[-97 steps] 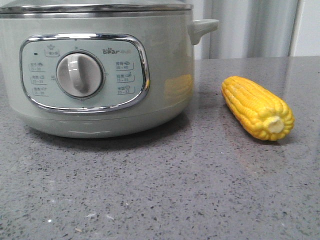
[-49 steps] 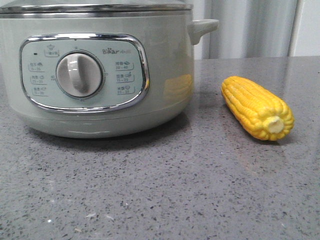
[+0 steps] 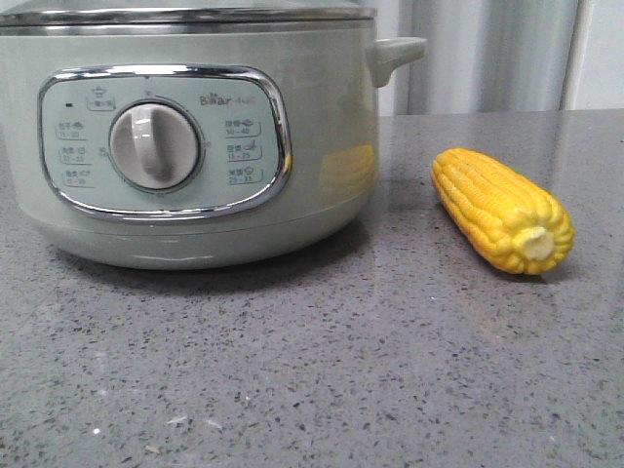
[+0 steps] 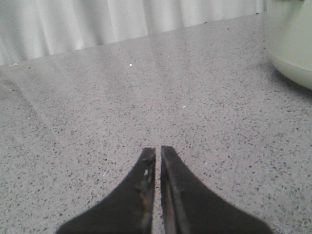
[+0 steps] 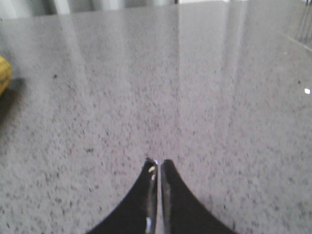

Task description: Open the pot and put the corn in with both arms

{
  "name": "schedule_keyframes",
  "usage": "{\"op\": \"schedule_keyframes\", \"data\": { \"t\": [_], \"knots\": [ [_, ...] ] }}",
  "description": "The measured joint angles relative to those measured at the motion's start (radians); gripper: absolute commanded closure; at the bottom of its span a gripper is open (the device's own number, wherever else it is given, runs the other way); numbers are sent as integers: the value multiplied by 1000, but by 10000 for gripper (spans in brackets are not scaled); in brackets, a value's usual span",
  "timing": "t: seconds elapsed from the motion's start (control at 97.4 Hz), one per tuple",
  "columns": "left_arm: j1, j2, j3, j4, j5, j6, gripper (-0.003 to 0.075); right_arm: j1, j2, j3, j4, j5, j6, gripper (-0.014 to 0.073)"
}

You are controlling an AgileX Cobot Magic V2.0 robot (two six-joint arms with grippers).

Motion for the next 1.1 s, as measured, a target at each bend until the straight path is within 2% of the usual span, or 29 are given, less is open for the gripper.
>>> {"op": "schedule_keyframes", "data": {
  "t": [0.4,0.585,0.811,0.944,1.098],
  "knots": [
    [0,0,0,0,-65,0,741,0,0,0,1,-146,0,667],
    [0,0,0,-14,-149,0,741,0,0,0,1,-211,0,667],
    [0,0,-12,-50,-193,0,741,0,0,-7,1,-200,0,667],
    [0,8,-69,-53,-196,0,741,0,51,-72,2,-126,0,667],
    [0,102,-147,-53,-203,0,741,0,166,-180,23,-19,0,667]
  ]
}}
